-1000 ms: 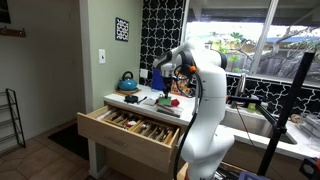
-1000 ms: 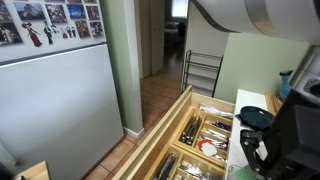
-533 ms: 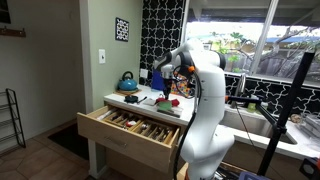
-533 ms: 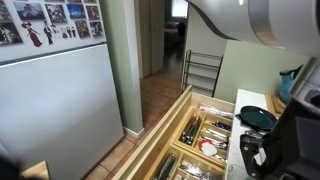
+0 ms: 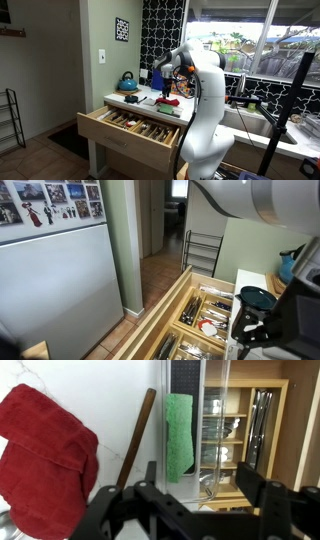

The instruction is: Pick up the clear storage container from the open drawer and put it on the kitchen counter, pick up the white sponge and the green sponge from the table one by one and put them in the clear storage container

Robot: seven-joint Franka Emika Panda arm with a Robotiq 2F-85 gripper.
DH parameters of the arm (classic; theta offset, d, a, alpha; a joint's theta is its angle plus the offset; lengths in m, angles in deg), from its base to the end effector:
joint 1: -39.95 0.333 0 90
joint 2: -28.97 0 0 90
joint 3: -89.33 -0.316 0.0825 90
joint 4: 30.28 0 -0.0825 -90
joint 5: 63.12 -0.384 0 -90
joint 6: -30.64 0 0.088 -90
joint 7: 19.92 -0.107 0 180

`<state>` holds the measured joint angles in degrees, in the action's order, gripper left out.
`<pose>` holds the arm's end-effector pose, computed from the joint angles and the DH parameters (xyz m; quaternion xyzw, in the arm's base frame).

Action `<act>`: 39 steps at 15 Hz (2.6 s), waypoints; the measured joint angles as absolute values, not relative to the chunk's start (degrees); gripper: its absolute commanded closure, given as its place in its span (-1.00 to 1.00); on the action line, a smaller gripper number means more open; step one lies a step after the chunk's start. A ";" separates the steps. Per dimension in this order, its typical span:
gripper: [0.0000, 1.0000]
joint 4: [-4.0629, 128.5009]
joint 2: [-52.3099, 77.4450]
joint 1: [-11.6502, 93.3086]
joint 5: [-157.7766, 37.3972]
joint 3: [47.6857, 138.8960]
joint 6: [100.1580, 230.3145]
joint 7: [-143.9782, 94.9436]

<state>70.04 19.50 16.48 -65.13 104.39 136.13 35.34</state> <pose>0.4772 -0.3664 0.4686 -0.9894 -0.1411 0.0271 0.0220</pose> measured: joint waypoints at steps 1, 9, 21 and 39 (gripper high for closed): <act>-1.00 69.66 19.52 16.52 -65.70 104.39 135.06 34.75; -1.00 64.22 19.68 19.87 -68.28 103.74 126.49 13.26; -1.00 57.88 11.25 21.25 -68.15 101.68 137.51 7.32; -0.48 36.37 -11.21 11.80 -70.06 95.23 139.02 40.41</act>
